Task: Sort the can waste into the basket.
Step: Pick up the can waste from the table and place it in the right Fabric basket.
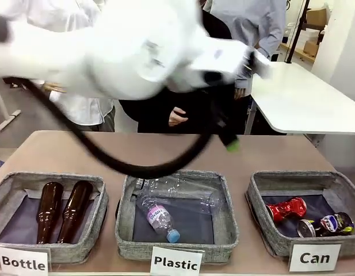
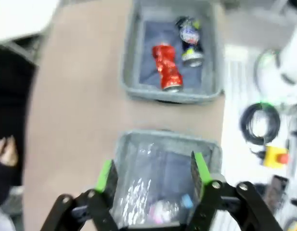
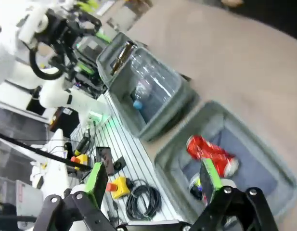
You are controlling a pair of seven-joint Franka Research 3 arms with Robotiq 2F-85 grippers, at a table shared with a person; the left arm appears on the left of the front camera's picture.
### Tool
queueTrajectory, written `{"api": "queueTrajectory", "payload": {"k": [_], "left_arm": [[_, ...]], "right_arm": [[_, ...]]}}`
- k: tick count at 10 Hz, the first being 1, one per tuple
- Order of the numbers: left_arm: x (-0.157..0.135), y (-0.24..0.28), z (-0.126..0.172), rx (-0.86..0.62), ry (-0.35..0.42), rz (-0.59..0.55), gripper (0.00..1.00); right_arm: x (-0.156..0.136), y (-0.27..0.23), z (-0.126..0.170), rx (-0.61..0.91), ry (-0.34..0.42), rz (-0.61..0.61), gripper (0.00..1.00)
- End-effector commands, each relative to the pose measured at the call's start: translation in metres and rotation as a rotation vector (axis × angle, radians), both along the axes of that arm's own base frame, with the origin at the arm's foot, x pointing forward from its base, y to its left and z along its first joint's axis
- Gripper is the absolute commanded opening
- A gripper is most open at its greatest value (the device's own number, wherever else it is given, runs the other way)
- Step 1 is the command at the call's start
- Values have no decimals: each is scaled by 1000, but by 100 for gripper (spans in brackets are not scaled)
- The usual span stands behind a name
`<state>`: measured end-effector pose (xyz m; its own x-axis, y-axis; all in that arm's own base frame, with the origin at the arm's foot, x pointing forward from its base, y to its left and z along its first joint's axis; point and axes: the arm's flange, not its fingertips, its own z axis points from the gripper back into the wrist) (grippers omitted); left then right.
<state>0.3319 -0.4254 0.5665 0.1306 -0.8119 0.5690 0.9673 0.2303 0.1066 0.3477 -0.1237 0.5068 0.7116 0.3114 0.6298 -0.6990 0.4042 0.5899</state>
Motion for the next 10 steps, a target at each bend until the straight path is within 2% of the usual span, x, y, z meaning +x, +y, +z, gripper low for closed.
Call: {"api": "queueTrajectory", "payload": {"k": [1,2,3,4,5,6,7,8,10], "left_arm": [[-18,104,11,-163,47,205,79],[1,149,22,-255,186,338,79],[24,196,27,-337,398,475,79],[48,236,28,-362,597,520,79],[68,274,19,-405,731,621,79],[78,317,5,-488,937,545,79],[84,368,-12,-665,1012,536,79],[76,408,-25,-824,970,540,79],[46,469,-67,-1016,960,577,79]], "right_arm": [[20,50,-21,24,10,19,100],[26,77,-32,28,19,-4,100],[26,102,-42,71,48,-46,100],[31,119,-49,86,68,-134,100],[34,134,-52,181,157,-126,100],[34,141,-55,236,241,-144,100],[35,142,-58,248,288,-162,100],[39,140,-59,220,290,-213,100],[44,127,-55,258,316,-250,100]]}}
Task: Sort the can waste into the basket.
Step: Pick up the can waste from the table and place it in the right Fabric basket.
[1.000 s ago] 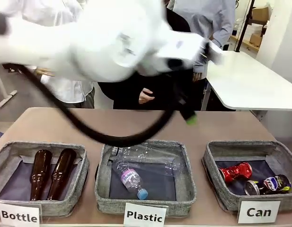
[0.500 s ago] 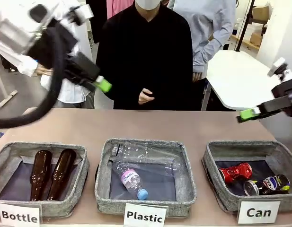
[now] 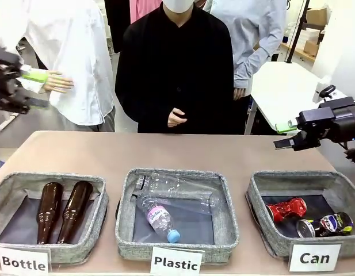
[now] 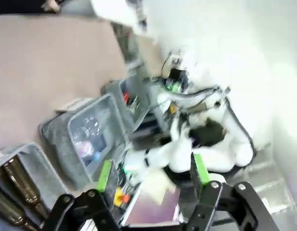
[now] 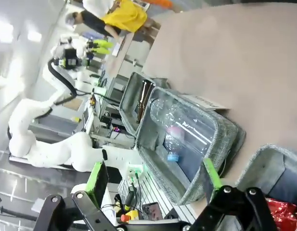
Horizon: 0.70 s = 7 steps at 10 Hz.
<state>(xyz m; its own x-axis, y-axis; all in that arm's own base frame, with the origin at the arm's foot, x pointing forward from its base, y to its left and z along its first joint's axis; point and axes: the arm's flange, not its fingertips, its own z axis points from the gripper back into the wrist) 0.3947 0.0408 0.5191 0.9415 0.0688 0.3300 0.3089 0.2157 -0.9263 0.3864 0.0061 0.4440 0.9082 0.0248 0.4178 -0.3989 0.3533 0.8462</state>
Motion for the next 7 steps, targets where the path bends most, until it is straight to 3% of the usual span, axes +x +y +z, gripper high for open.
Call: {"api": "queueTrajectory", "payload": {"k": [1,2,3,7], "left_arm": [[-27,21,-36,-94,-45,88,79],[-39,34,-53,-89,-66,83,79],[-14,26,-22,-61,3,68,79],[-14,26,-22,-61,3,68,79]], "right_arm": [[8,-10,12,31,28,-62,100],[8,-21,17,34,30,-93,100],[1,-7,3,5,7,-22,100],[1,-7,3,5,7,-22,100]]}}
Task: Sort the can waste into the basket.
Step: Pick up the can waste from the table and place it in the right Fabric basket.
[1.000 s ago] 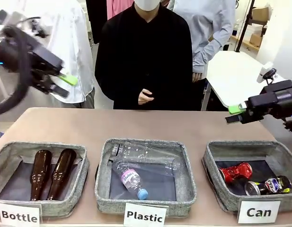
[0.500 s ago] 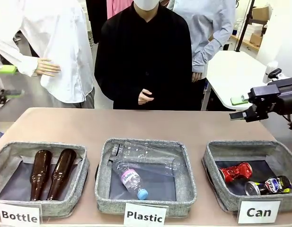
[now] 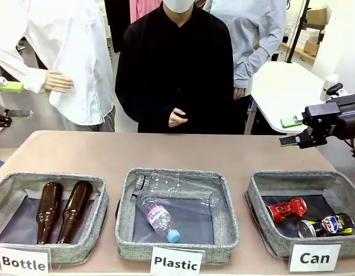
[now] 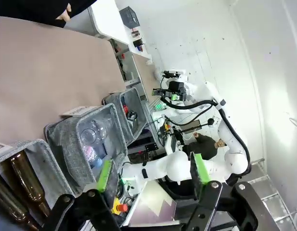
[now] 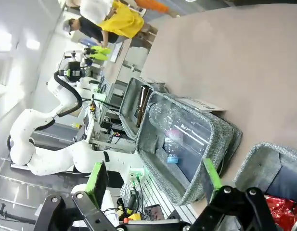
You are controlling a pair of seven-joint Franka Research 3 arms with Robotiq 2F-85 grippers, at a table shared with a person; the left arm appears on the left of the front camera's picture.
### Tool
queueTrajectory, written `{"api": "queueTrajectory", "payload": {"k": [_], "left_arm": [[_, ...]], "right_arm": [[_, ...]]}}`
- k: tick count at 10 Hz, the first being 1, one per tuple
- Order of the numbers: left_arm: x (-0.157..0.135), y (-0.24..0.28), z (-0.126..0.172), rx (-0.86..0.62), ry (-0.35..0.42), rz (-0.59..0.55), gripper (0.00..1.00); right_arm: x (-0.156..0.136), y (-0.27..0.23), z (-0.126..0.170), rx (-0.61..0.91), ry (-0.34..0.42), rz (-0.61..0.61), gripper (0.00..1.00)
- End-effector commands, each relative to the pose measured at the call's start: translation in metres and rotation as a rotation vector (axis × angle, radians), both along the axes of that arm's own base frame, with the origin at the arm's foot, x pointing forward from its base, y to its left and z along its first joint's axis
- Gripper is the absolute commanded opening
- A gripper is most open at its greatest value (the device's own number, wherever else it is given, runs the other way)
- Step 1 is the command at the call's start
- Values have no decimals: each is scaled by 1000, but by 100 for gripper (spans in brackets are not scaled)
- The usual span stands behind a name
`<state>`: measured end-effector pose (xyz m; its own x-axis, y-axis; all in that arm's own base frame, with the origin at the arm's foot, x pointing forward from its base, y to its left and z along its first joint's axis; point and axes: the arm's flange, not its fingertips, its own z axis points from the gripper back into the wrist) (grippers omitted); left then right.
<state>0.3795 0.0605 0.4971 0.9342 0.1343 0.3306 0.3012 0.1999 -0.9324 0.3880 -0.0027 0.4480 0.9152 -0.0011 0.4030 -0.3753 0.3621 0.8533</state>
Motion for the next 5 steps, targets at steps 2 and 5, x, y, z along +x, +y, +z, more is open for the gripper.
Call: {"api": "queueTrajectory", "payload": {"k": [2,5], "left_arm": [[1,6,0,-25,7,11,79],[1,6,0,-25,7,11,79]], "right_arm": [[0,2,-1,3,-9,6,100],[0,2,-1,3,-9,6,100]]}}
